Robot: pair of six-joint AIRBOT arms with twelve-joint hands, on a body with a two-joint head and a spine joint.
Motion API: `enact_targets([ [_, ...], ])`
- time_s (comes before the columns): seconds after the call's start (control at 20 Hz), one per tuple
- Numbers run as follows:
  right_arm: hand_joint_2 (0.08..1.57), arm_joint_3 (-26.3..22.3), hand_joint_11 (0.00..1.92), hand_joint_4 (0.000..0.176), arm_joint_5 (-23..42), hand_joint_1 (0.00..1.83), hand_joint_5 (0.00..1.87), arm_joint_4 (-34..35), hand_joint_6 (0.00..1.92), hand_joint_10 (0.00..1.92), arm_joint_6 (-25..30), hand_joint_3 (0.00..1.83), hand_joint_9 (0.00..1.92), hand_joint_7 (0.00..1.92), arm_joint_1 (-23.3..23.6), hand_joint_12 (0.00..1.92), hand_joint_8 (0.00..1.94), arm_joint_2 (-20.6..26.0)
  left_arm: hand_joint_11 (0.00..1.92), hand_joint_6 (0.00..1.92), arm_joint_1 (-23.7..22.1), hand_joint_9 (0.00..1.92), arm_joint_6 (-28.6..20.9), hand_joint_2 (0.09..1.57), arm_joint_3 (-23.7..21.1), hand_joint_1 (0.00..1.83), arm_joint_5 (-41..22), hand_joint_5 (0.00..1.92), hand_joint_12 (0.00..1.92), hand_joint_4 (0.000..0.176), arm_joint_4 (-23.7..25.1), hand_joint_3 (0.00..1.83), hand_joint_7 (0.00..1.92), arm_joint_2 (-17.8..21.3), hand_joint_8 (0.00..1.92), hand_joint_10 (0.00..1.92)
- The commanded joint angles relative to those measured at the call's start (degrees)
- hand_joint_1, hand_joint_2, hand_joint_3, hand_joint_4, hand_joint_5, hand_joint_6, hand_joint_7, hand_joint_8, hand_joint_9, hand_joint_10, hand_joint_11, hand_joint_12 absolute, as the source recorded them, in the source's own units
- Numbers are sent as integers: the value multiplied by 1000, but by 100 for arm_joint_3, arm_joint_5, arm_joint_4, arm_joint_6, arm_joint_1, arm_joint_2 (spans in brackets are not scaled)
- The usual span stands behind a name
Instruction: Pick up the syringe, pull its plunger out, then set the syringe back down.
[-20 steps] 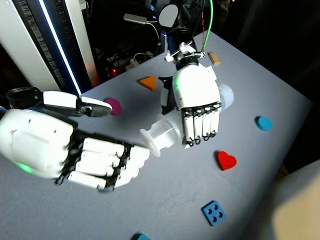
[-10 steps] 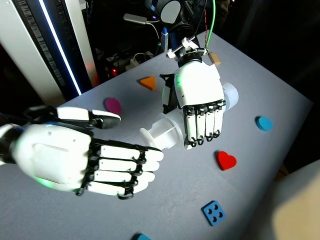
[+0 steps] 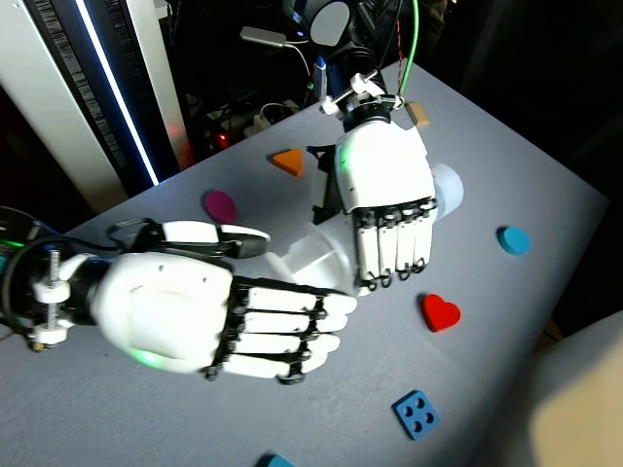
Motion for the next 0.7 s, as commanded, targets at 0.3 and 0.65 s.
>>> enact_targets([
  [0.3,1042,420,0,0,246,1031,234,-51,3,0,-105,0,233,281,333,628,3,-381,680,1134,-217,745,38,1191,30,1357,559,746,1373,0,386,0,894,-9,1176,1515],
  [0.65,1039,741,0,0,-54,1021,249,-209,5,3,-437,0,243,300,706,635,6,-724,664,1098,-230,775,67,1177,26,1461,536,733,1612,0,386,0,896,-7,1130,1421],
])
